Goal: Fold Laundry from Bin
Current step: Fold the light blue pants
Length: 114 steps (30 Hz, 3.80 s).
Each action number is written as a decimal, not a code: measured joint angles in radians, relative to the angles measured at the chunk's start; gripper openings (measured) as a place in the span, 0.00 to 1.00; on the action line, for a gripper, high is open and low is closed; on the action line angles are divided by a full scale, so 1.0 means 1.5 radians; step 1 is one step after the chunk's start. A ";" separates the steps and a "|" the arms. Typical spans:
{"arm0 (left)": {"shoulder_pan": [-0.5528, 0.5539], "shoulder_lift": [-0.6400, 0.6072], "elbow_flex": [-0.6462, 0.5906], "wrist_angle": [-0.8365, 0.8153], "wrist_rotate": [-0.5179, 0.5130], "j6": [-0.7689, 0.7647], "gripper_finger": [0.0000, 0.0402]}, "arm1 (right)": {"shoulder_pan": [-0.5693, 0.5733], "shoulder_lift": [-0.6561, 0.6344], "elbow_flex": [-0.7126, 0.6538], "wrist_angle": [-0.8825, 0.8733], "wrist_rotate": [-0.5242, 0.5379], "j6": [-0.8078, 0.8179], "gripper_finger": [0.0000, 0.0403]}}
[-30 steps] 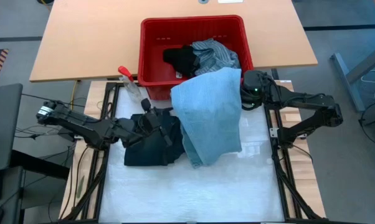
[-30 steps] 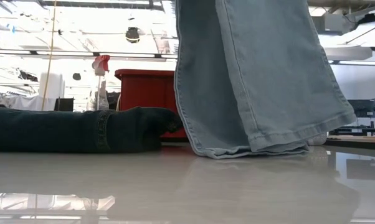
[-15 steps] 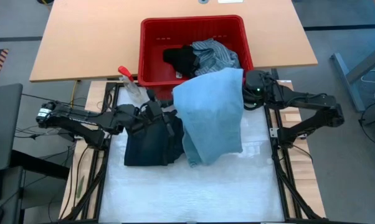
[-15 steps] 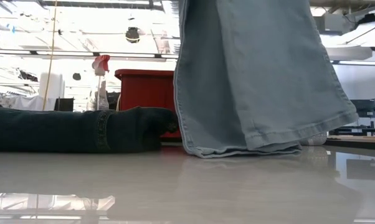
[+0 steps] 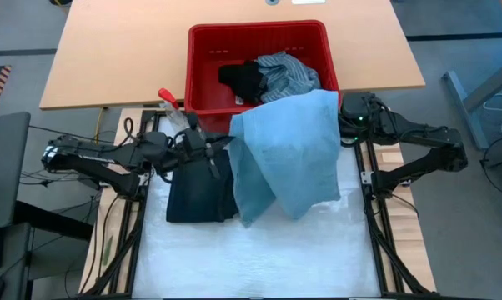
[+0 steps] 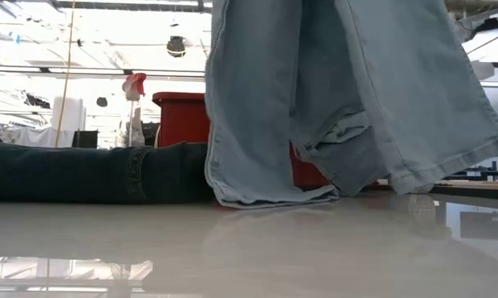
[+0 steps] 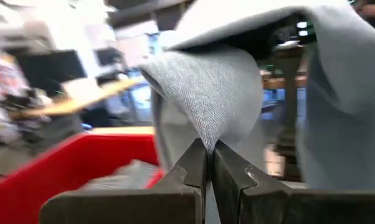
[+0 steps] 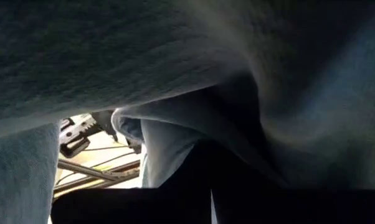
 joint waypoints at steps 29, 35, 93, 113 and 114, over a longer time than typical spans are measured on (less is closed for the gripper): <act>0.079 0.100 -0.007 0.085 0.503 -0.123 0.46 | -0.022 0.094 0.000 0.022 -0.027 -0.044 0.05; 0.079 0.065 -0.007 0.049 0.491 -0.101 0.56 | -0.022 0.094 0.000 -0.039 -0.025 -0.073 0.05; 0.113 -0.111 -0.007 0.096 0.508 -0.329 0.00 | 0.120 0.082 -0.729 1.080 0.042 -0.351 0.51; 0.036 -0.147 -0.007 -0.016 0.396 -0.373 0.00 | 0.107 0.231 -0.449 1.022 0.090 -0.547 0.48; 0.036 -0.147 -0.007 -0.018 0.394 -0.373 0.00 | 0.104 0.232 -0.432 0.998 0.090 -0.555 0.48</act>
